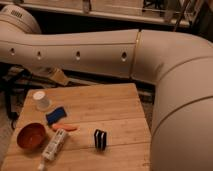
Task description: Place the ceramic cup over the eraser
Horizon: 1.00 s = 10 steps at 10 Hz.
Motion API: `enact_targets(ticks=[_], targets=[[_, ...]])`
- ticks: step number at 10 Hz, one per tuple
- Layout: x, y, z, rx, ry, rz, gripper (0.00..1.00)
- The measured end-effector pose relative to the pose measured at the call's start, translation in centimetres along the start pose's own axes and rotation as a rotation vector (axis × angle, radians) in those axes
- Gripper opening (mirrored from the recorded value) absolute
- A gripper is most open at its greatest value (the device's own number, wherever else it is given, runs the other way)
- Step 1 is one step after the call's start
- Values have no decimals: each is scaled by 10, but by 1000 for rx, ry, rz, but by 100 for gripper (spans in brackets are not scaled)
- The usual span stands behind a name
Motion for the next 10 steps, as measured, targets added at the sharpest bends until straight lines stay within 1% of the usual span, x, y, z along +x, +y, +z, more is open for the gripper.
enact_targets(ticks=[5, 6, 7, 9, 10], targets=[[0, 0, 0, 0, 0, 0, 80], [-1, 1, 1, -9, 3, 6, 80], [-1, 3, 2, -35, 13, 32, 80], [-4, 6, 6, -101, 45, 131, 80], [-5, 5, 7, -114, 52, 155, 80]])
